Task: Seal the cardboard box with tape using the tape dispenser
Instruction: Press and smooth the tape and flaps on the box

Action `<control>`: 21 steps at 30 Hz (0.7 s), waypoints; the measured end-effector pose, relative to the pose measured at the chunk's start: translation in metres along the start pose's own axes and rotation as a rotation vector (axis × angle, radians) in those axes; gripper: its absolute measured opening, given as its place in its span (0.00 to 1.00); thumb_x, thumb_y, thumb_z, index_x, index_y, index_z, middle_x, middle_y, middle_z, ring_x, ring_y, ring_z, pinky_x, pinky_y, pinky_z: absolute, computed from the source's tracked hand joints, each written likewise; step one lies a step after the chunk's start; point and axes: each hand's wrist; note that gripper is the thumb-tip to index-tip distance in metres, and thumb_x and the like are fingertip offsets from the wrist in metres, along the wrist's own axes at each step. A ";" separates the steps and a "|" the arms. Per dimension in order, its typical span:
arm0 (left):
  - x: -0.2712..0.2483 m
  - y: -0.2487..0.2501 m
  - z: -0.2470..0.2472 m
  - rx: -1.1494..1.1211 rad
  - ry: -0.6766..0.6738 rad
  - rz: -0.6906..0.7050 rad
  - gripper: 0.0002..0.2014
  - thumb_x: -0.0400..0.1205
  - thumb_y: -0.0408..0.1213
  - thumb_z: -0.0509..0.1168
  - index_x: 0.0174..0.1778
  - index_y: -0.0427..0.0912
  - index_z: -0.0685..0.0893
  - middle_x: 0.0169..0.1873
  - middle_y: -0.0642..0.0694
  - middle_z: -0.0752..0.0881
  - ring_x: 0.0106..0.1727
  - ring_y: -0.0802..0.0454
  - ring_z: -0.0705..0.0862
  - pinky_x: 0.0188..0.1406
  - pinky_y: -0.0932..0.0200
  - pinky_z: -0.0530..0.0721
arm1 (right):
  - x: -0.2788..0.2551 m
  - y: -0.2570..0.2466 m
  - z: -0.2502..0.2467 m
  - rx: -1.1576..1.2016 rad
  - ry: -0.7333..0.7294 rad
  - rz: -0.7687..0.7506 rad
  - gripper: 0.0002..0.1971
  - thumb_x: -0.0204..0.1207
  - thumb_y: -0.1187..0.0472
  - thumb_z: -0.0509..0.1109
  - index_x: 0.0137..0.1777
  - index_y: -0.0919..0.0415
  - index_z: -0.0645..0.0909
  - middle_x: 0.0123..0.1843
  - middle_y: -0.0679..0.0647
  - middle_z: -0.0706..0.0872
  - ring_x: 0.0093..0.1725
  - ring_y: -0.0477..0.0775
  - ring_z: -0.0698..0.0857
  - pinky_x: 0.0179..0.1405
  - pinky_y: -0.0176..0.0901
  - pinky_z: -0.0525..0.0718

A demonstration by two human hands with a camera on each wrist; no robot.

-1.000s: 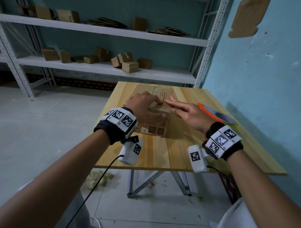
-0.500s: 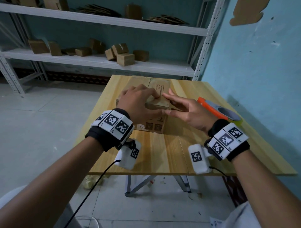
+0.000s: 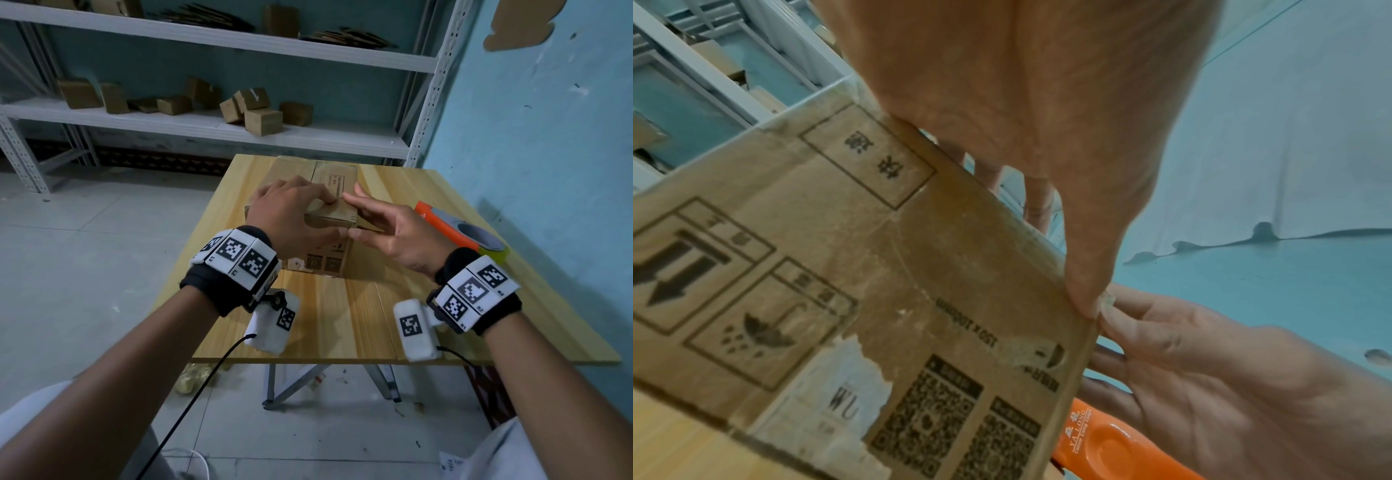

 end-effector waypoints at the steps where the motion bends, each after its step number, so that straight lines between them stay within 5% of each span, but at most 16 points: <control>1: 0.000 0.000 0.000 0.002 -0.002 0.000 0.27 0.73 0.66 0.64 0.66 0.61 0.77 0.68 0.53 0.76 0.68 0.49 0.72 0.74 0.43 0.64 | 0.000 0.000 0.000 -0.001 -0.002 0.001 0.32 0.80 0.61 0.71 0.83 0.51 0.65 0.88 0.49 0.54 0.85 0.43 0.54 0.83 0.39 0.58; 21: 0.001 -0.001 0.005 0.014 0.053 0.010 0.26 0.72 0.68 0.63 0.63 0.60 0.79 0.65 0.53 0.78 0.66 0.50 0.73 0.70 0.46 0.65 | 0.002 0.002 0.002 0.004 0.039 0.007 0.29 0.81 0.57 0.71 0.82 0.48 0.68 0.87 0.45 0.57 0.85 0.42 0.56 0.85 0.47 0.59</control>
Point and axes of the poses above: each hand's wrist, its own x-axis towards the middle knuckle, its own z-axis out of the palm, y = z × x
